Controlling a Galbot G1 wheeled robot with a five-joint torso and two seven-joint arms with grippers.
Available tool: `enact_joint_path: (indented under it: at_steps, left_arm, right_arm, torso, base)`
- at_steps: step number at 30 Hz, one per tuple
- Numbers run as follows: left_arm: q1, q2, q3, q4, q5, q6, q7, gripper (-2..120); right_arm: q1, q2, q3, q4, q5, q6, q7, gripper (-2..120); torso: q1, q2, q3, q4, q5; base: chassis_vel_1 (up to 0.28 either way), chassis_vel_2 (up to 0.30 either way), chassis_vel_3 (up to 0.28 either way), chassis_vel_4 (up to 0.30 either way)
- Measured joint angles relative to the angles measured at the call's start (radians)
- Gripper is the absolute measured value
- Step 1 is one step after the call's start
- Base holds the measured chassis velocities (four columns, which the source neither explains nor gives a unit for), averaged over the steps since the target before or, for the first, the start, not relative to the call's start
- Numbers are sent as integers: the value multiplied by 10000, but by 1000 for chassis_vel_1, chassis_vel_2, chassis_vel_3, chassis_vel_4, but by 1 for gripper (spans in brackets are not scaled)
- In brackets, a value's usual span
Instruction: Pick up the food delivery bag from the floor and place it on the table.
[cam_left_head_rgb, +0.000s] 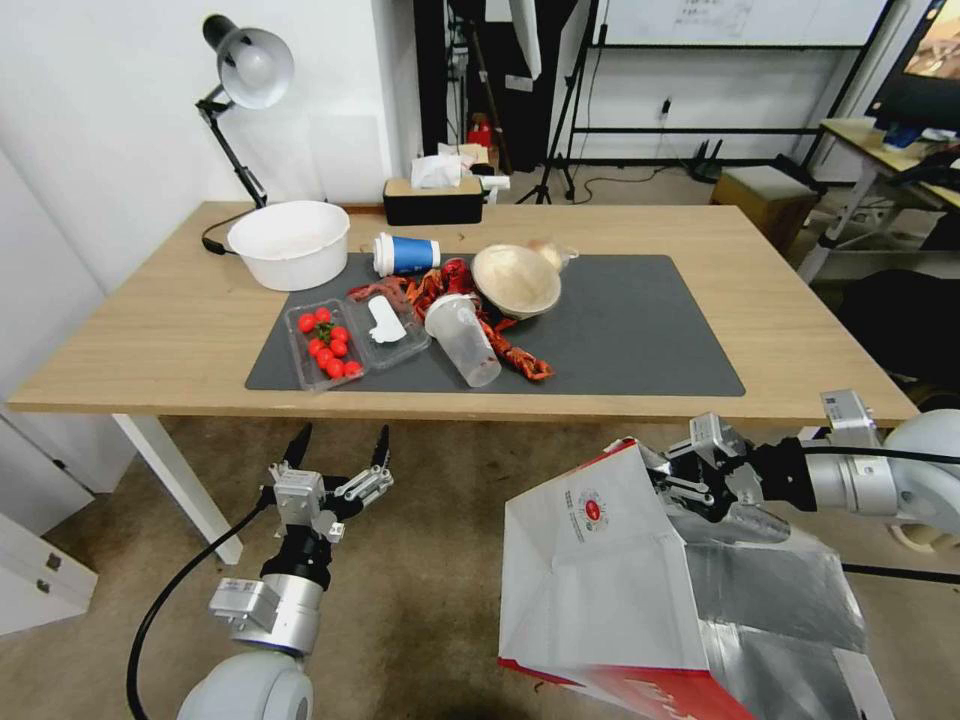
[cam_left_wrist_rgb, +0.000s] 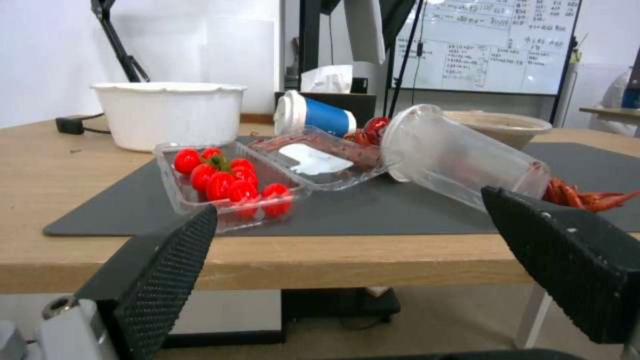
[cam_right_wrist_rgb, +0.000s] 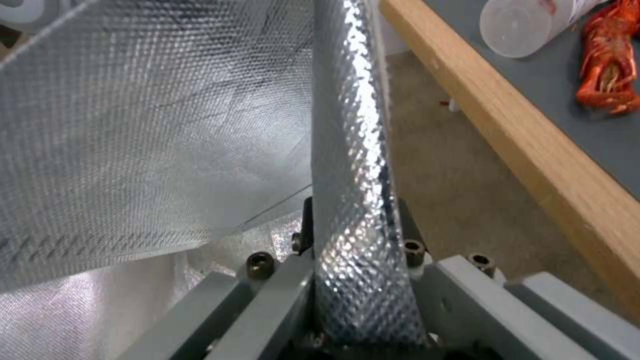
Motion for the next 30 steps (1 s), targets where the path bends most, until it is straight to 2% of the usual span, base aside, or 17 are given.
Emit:
enact_joint_path:
  at_steps: [8, 11, 20, 24, 30]
  left_arm:
    - [10, 3, 12, 48, 4, -16, -12, 99]
    - [15, -5, 40, 59, -3, -23, 20, 99]
    - [22, -1, 36, 66, 56, -38, 31, 99]
    - [37, 12, 101, 15, 87, 93, -215, 100]
    - [30, 37, 106, -11, 87, 126, -247, 100]
  right_arm:
    - [-8, 58, -11, -15, -52, 6, -3, 0]
    - [-9, 58, -23, -29, -60, 12, -17, 0]
    - [-35, 86, -43, -32, -104, 16, -48, 0]
    - [-38, 87, -43, -32, -103, 16, -51, 0]
    - [-50, 76, -44, -19, -95, 16, -41, 0]
  torso:
    - [177, 395, 218, 0, 0]
    - [325, 737, 412, 0, 0]
    - [522, 1172, 653, 0, 0]
    - [590, 1330, 740, -1, 0]
    - [606, 1371, 769, 0, 0]
  base:
    - [0, 0, 0, 0]
    - [0, 0, 0, 0]
    - [0, 0, 0, 0]
    - [0, 0, 0, 0]
    - [0, 0, 0, 0]
